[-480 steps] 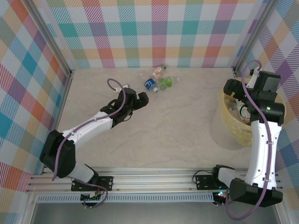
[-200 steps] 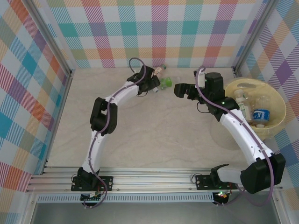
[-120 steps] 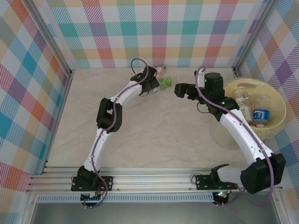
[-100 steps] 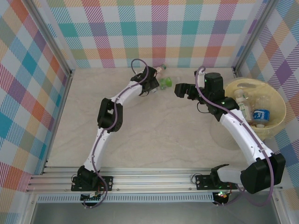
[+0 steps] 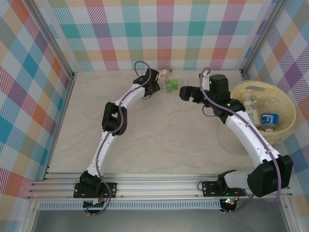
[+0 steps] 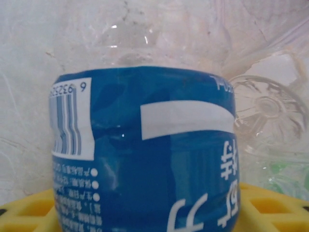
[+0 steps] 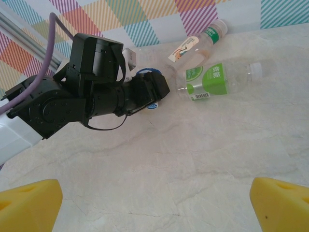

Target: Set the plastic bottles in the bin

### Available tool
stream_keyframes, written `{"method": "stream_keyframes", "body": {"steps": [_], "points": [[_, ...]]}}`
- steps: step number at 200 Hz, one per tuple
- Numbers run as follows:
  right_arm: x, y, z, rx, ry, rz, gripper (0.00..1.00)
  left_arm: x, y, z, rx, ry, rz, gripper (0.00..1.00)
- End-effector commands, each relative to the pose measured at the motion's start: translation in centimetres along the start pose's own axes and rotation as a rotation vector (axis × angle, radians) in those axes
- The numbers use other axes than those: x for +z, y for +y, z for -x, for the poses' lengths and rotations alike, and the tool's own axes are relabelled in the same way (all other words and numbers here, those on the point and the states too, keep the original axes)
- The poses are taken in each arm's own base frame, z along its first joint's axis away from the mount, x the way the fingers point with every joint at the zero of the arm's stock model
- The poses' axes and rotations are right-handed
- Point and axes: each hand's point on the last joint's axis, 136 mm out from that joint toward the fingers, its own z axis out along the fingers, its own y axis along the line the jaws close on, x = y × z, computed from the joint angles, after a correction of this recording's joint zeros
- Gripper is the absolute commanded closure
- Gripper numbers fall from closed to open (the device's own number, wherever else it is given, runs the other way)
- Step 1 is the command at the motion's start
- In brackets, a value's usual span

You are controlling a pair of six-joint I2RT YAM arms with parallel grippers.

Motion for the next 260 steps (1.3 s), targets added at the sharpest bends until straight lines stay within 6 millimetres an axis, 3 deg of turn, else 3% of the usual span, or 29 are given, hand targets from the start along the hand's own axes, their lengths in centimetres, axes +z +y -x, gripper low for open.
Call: {"method": "stream_keyframes", "body": {"steps": [1,37,54,88,135,164,179,198,231,260], "points": [[-0.1,1.1,1.1,-0.011,-0.014,0.02,0.0,0.1,0.7,-0.1,0.026,0.036,0.0,0.45],[0.3,1.3,0.9,-0.011,-0.004,0.027,0.0,-2.2,0.8,-0.1,0.059,0.032,-0.017,0.49],[0.4,1.6,0.7,-0.015,0.002,0.033,0.0,-3.1,1.8,-1.3,0.068,0.047,-0.028,0.52],[0.7,1.2,0.5,0.015,-0.001,0.013,0.0,-7.1,2.1,-3.2,0.099,0.029,-0.176,0.53],[0.3,1.0,1.1,0.095,-0.037,-0.011,0.0,-14.9,2.0,-5.9,0.182,0.014,-0.408,0.54],[0.0,2.3,1.6,0.109,-0.064,0.065,0.0,-19.4,1.7,-7.1,0.274,0.014,-0.49,0.57],[0.0,3.1,1.8,0.123,-0.057,0.106,0.0,-22.1,0.7,-7.5,0.314,0.009,-0.588,0.57],[0.0,3.5,2.4,0.157,-0.077,0.129,0.0,-26.8,-2.0,-9.0,0.396,0.029,-0.843,0.56],[-0.3,7.2,3.4,0.112,-0.094,0.34,0.0,-32.1,-3.6,-9.6,0.461,0.013,-1.028,0.57],[-0.7,9.8,3.4,0.088,-0.074,0.486,0.0,-35.4,-4.8,-9.9,0.509,0.017,-1.163,0.59]]}}
